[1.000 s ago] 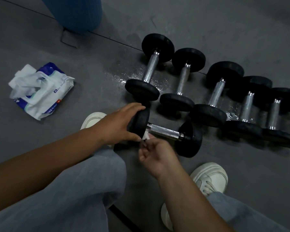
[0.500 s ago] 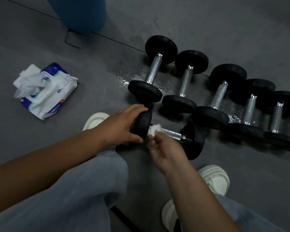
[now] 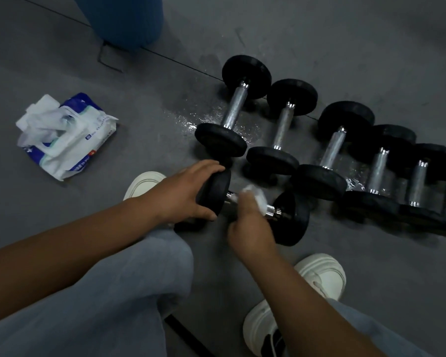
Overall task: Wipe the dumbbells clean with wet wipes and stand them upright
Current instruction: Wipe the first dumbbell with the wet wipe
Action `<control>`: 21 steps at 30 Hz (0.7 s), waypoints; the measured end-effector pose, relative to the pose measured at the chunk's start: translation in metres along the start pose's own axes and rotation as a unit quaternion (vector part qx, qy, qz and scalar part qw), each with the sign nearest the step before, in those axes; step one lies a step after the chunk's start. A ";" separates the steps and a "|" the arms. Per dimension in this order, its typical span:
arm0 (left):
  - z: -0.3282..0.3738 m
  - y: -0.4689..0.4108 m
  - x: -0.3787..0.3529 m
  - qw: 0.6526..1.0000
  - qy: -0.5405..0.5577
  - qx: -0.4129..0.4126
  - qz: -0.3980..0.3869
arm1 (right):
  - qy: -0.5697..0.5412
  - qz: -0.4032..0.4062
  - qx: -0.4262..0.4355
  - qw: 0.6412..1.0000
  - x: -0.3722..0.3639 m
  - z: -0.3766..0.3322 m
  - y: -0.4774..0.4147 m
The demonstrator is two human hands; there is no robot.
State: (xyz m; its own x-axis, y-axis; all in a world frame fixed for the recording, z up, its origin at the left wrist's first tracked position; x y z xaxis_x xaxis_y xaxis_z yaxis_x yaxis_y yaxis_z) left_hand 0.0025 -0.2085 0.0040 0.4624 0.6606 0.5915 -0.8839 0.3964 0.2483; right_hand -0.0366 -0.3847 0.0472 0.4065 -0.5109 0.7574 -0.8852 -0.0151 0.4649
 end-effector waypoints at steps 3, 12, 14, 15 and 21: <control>-0.001 0.002 -0.001 1.000 -0.002 -0.003 0.003 | -0.032 0.028 0.047 0.998 0.002 0.011 -0.016; 0.000 0.003 -0.001 1.000 0.006 -0.006 0.004 | 0.047 0.073 0.022 0.996 0.012 0.013 -0.027; -0.001 0.001 -0.001 1.000 0.005 -0.005 0.001 | 0.080 0.068 -0.033 0.994 0.010 0.012 -0.027; -0.001 0.000 -0.001 1.000 0.005 -0.004 0.001 | 0.067 0.034 -0.007 0.997 0.002 0.005 -0.024; 0.000 0.004 -0.001 1.000 0.007 -0.003 0.003 | -0.065 0.110 -0.132 0.983 0.013 0.023 -0.032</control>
State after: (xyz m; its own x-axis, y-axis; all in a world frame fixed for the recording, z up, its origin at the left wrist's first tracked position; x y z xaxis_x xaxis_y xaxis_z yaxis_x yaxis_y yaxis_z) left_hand -0.0015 -0.2079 0.0041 0.4572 0.6723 0.5822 -0.8866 0.3962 0.2388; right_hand -0.0085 -0.4105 0.0319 0.1649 -0.5824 0.7960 -0.8521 0.3223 0.4123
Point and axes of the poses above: each hand's wrist, its own y-axis away from the middle knuckle, its own x-axis out of the back of the hand, z = x × y, the point moved 2 cm from there along -y, towards the middle knuckle, and after that the axes turned 5 degrees about z, right-handed, at the moved point
